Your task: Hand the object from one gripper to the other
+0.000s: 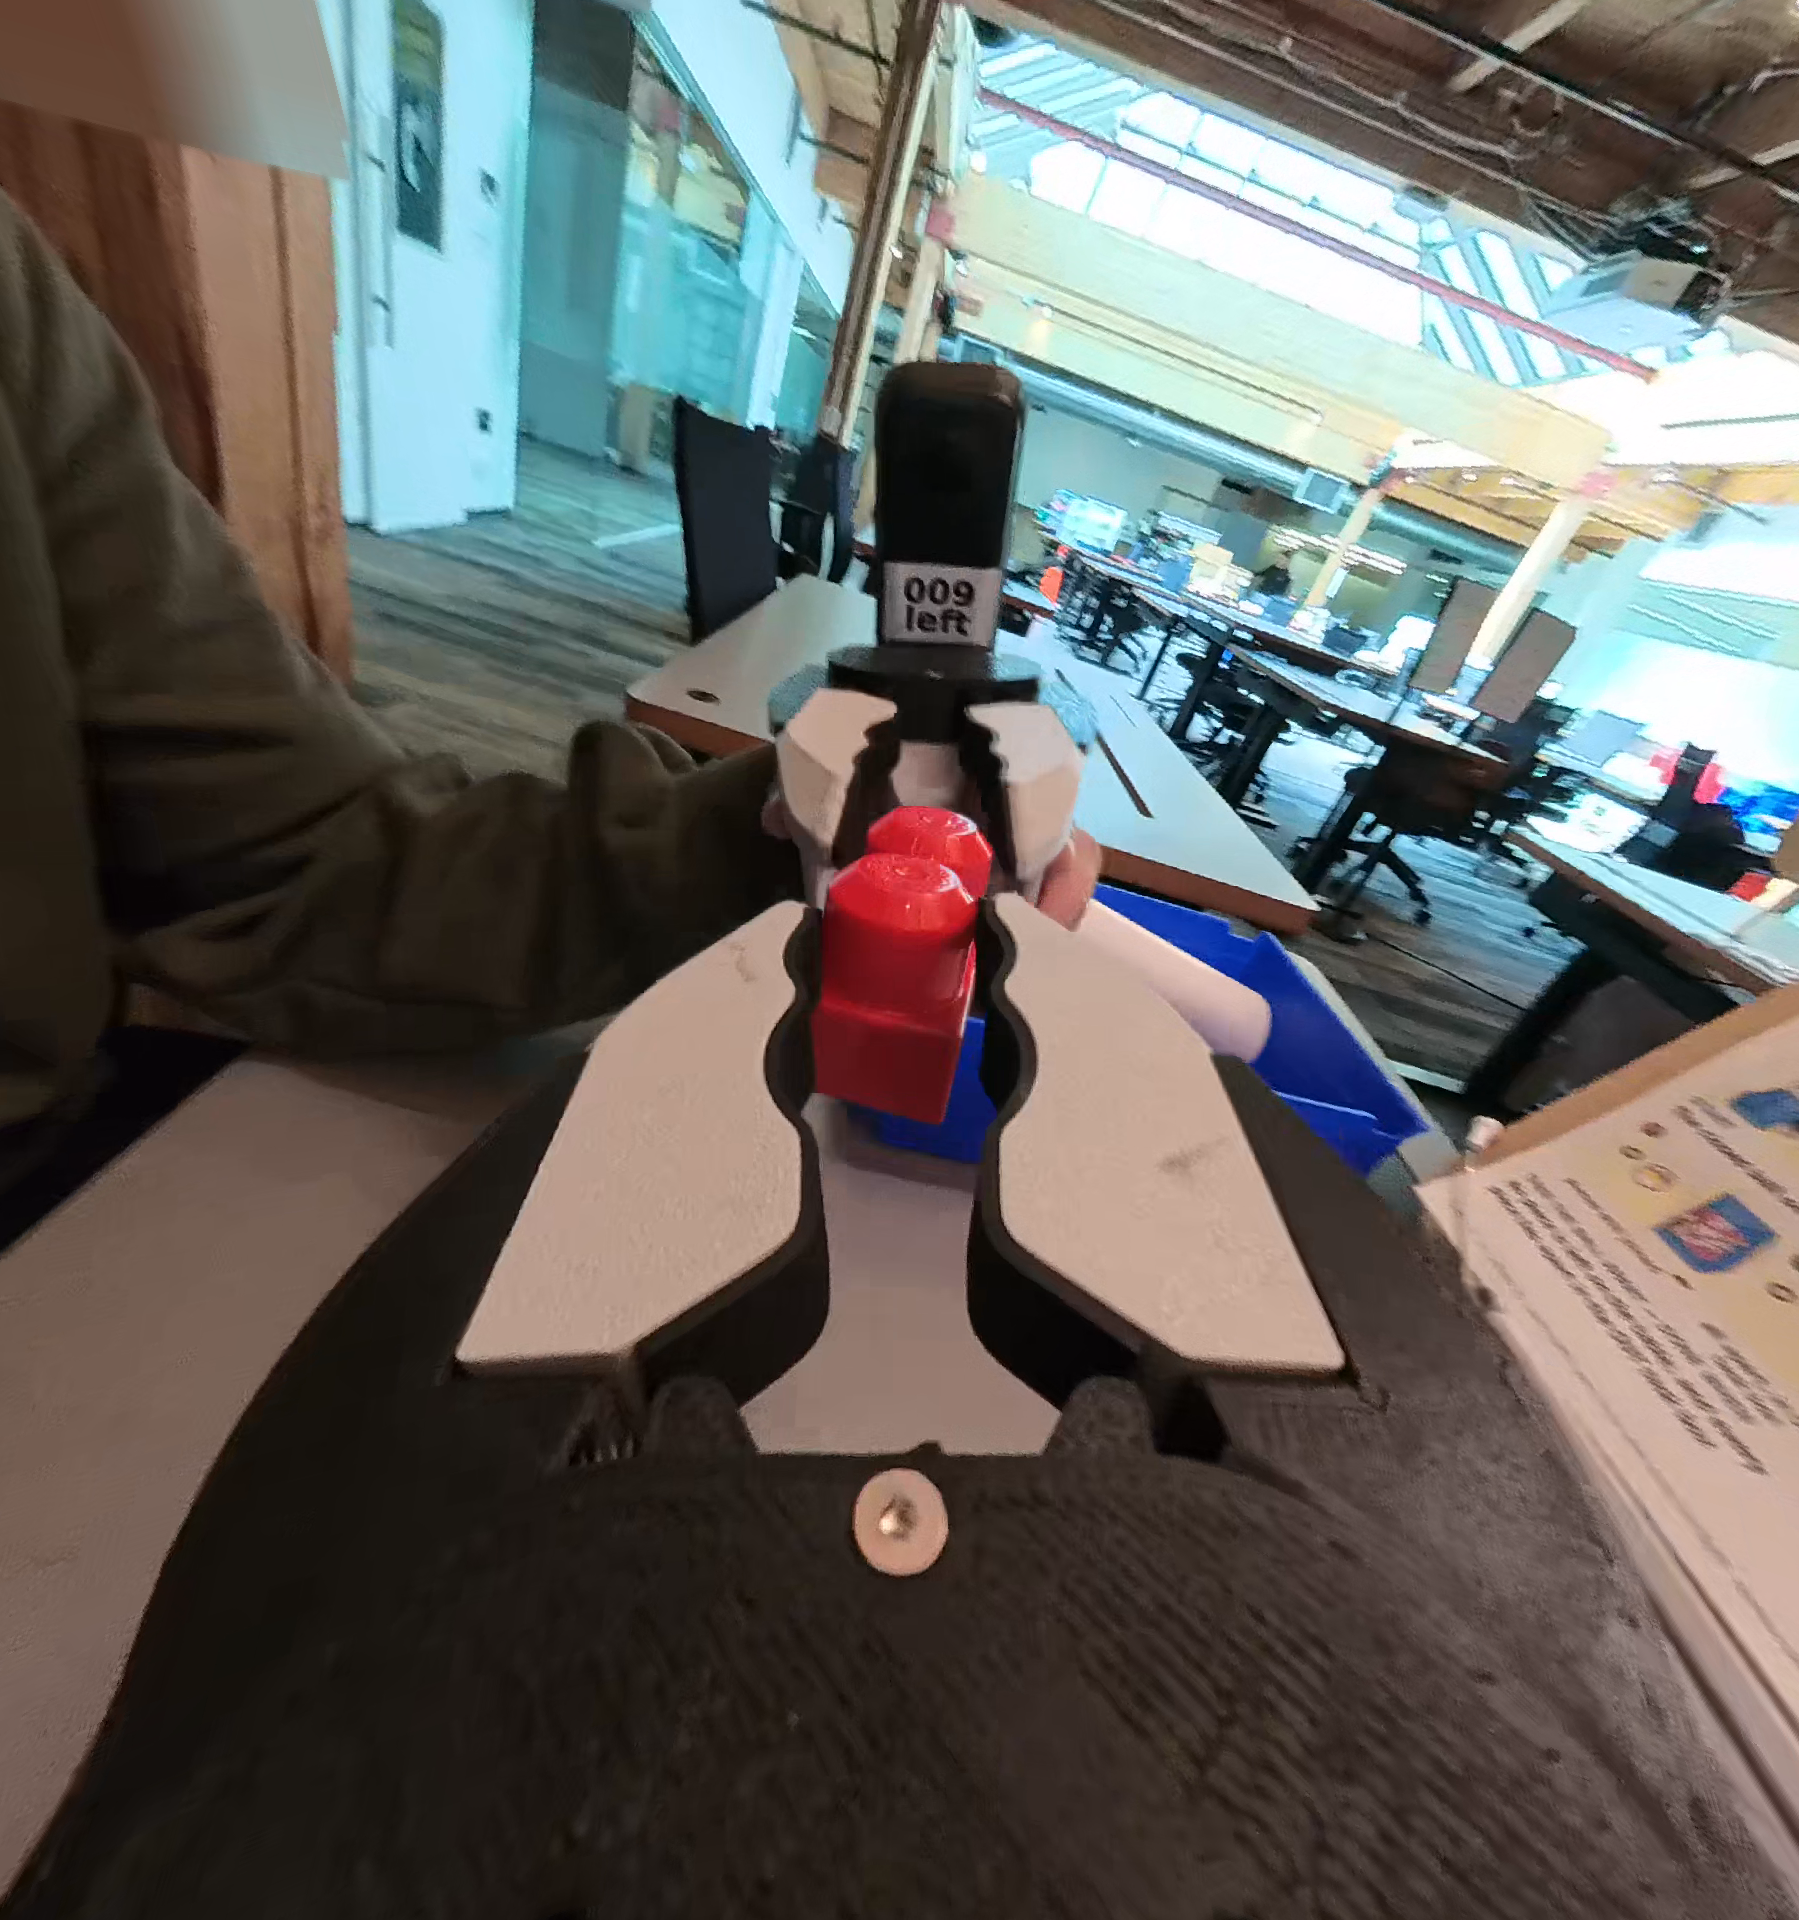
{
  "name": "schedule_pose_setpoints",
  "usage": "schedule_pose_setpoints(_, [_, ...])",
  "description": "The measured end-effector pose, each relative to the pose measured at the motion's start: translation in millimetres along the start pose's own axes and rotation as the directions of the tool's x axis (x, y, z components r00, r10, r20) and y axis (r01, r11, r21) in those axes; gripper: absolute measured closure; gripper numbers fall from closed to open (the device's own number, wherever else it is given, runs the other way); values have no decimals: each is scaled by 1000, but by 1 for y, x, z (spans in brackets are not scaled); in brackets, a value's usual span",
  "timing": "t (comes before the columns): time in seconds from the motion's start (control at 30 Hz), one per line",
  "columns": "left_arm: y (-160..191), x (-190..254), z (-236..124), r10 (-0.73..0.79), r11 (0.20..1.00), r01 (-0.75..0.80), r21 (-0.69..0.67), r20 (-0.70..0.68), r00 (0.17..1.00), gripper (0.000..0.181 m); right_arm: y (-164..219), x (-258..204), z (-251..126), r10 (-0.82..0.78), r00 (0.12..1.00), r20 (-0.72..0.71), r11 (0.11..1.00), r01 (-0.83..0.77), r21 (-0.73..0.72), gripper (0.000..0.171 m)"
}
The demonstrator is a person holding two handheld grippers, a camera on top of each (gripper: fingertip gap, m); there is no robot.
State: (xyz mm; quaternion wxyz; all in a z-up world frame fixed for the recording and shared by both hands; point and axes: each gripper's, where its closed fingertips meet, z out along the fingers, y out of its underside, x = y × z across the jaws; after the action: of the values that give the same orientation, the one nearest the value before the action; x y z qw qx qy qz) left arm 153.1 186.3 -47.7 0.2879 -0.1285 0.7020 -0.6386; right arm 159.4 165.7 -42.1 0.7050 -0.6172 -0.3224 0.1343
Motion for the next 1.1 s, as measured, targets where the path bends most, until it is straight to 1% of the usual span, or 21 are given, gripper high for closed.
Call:
schedule_pose_setpoints(0.03, [3, 3, 1, 5, 1000, -5, -13, -16, 1000, 145, -1, -3, 1, 18, 1000, 21, 1000, -19, 8, 143])
schedule_pose_setpoints(0.1, [6, 6, 3, 12, 999, -13, -32, -31, 999, 144, 1, -6, 4, 31, 999, 42, 1000, -31, -1, 143])
schedule_pose_setpoints(0.17, [6, 8, 5, 9, 999, -10, -34, -51, 999, 152, 3, -6, 5, 31, 999, 43, 999, -30, -14, 143])
schedule_pose_setpoints(0.23, [7, 2, 5, -35, 998, 33, -49, -31, 999, 153, 5, 0, 4, 38, 999, 3, 999, -38, -23, 143])
schedule_pose_setpoints(0.27, [8, -4, 5, -69, 996, 69, -54, -1, 998, 153, 6, 8, 2, 49, 998, -45, 998, -51, -27, 143])
schedule_pose_setpoints(0.3, [9, -14, 4, -91, 994, 93, -49, 56, 994, 153, 8, 19, 0, 53, 991, -122, 998, -57, -31, 135])
schedule_pose_setpoints(0.37, [13, -37, 0, -127, 989, 141, -56, 195, 972, 153, 17, 47, -5, 31, 951, -309, 996, -55, -67, 118])
schedule_pose_setpoints(0.4, [14, -52, -3, -154, 983, 175, -46, 292, 944, 153, 22, 59, -7, 26, 921, -388, 993, -68, -94, 110])
schedule_pose_setpoints(0.47, [17, -82, -14, -217, 968, 250, 3, 503, 837, 153, 30, 76, -7, 31, 858, -513, 987, -108, -121, 94])
schedule_pose_setpoints(0.5, [17, -89, -18, -228, 965, 263, 19, 561, 796, 153, 32, 81, -4, 35, 833, -552, 985, -123, -124, 89])
schedule_pose_setpoints(0.57, [15, -94, -19, -235, 963, 266, 43, 623, 747, 153, 34, 87, 3, 27, 785, -618, 983, -134, -127, 88])
schedule_pose_setpoints(0.63, [10, -94, -17, -248, 960, 271, 65, 644, 723, 153, 37, 91, 7, -8, 734, -679, 981, -126, -148, 86])
schedule_pose_setpoints(0.7, [8, -91, -13, -253, 959, 275, 68, 645, 722, 153, 36, 94, 7, -53, 685, -726, 981, -98, -165, 84])
schedule_pose_setpoints(0.77, [8, -90, -11, -242, 961, 269, 62, 658, 713, 153, 33, 95, 8, -69, 658, -750, 983, -83, -163, 84])
schedule_pose_setpoints(0.83, [8, -90, -9, -234, 963, 263, 59, 665, 709, 153, 36, 94, 11, -67, 657, -751, 981, -94, -169, 84])
schedule_pose_setpoints(0.9, [8, -89, -6, -241, 962, 266, 64, 661, 711, 153, 38, 94, 13, -78, 654, -753, 979, -91, -180, 94])
schedule_pose_setpoints(0.93, [7, -89, -5, -240, 962, 264, 66, 664, 708, 153, 38, 94, 13, -80, 648, -758, 981, -85, -177, 96])
schedule_pose_setpoints(1.07, [7, -87, -2, -229, 965, 258, 54, 660, 716, 153, 38, 95, 11, -94, 640, -763, 981, -72, -181, 95])
schedule_pose_setpoints(1.1, [9, -86, -1, -235, 962, 267, 53, 654, 719, 153, 39, 94, 12, -102, 646, -756, 979, -70, -191, 99])
